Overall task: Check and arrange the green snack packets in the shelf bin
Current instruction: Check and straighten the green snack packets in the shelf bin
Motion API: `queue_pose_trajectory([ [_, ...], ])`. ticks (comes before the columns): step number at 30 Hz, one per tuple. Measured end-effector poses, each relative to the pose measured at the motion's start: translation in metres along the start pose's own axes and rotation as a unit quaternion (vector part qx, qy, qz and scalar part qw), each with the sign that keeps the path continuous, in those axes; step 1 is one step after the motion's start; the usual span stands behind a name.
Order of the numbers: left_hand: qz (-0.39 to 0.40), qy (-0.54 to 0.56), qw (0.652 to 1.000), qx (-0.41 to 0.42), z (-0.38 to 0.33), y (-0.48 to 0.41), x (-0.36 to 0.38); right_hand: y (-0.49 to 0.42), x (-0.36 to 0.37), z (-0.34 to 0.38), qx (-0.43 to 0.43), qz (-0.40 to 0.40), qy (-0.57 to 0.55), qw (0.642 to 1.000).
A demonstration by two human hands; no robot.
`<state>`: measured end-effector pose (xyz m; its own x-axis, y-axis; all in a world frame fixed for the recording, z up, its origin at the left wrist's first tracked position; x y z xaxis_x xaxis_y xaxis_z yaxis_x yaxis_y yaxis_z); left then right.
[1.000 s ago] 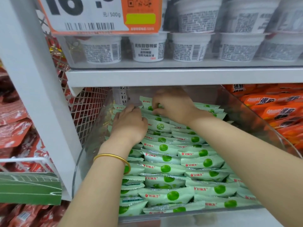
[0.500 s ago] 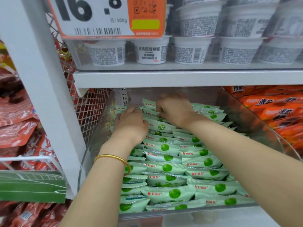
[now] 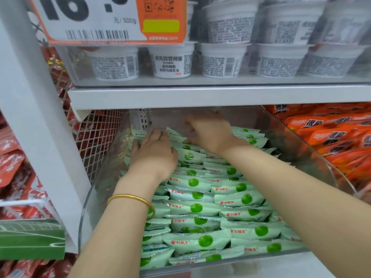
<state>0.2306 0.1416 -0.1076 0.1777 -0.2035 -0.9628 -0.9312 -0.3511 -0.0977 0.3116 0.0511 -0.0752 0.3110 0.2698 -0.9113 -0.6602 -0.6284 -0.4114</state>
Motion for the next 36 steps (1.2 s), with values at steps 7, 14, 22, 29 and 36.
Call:
queue_pose_trajectory([
  [7, 0.03, -0.038, 0.999, 0.014, 0.004, 0.001, 0.012, 0.007, -0.008, -0.005, 0.023, 0.018, -0.07, 0.997],
  [14, -0.015, -0.01, 0.996, 0.083, -0.022, 0.005, -0.005, 0.073, -0.041, -0.035, 0.129, -0.017, -0.167, 0.977],
  [22, 0.026, -0.092, 0.993, 0.074, -0.021, -0.008, 0.007, 0.112, -0.043, -0.028, 0.147, -0.073, -0.229, 0.96],
  [29, 0.029, -0.109, 0.993, 0.024, -0.015, -0.01, 0.009, 0.111, -0.039, -0.027, 0.153, -0.069, -0.249, 0.954],
  [36, 0.003, -0.07, 0.991, 0.114, -0.029, 0.0, 0.003, 0.108, -0.045, -0.04, 0.174, -0.074, -0.251, 0.949],
])
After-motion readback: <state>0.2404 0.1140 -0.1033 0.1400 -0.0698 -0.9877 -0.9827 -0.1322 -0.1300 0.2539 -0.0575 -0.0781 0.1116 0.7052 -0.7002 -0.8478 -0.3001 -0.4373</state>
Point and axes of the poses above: each hand's wrist, its own y-axis away from the middle knuckle, its own x-axis out of the palm, z = x × y, the point moved 7 cm from there along -y, towards the middle knuckle, and after that the axes turned 7 degrees about -z, right-handed, at the moved point
